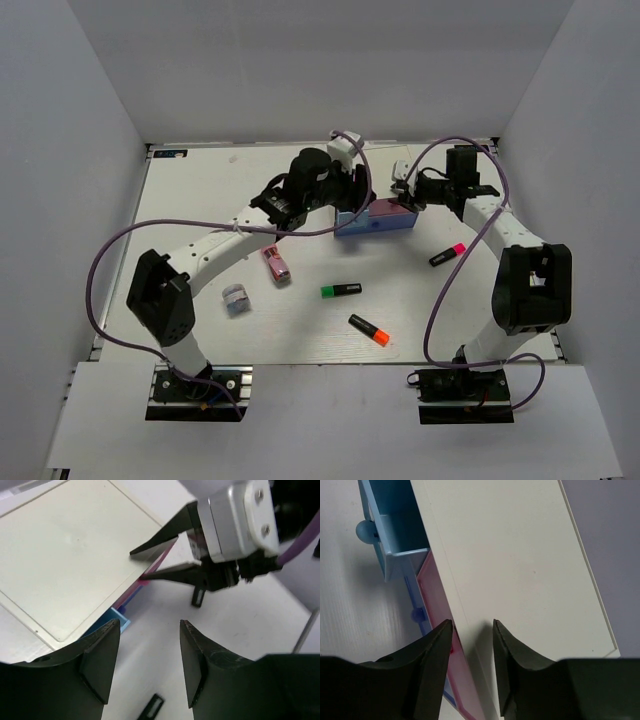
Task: Sort the stationery into containers
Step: Open the drawer
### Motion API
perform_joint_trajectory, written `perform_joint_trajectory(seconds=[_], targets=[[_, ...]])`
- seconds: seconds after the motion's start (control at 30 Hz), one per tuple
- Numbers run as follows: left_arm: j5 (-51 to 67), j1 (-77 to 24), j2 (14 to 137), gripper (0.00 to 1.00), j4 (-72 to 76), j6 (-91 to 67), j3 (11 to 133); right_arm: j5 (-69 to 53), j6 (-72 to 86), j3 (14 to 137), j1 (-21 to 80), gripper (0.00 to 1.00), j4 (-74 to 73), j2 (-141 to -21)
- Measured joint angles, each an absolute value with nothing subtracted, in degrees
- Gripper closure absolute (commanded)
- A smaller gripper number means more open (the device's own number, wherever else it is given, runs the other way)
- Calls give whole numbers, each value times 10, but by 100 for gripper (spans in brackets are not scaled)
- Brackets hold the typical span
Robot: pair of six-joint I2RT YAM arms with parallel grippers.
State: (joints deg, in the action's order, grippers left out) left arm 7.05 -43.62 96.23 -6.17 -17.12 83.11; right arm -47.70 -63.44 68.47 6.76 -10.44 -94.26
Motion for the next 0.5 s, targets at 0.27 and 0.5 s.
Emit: perform_joint_trajectory(seconds=[0.27, 0.5], targets=[[163, -433, 1017, 39, -176, 22, 884, -477, -636, 696, 68, 60, -128, -945], [181, -433, 1044, 42, -219, 116, 885, -473, -634, 698, 68, 60, -131, -946]])
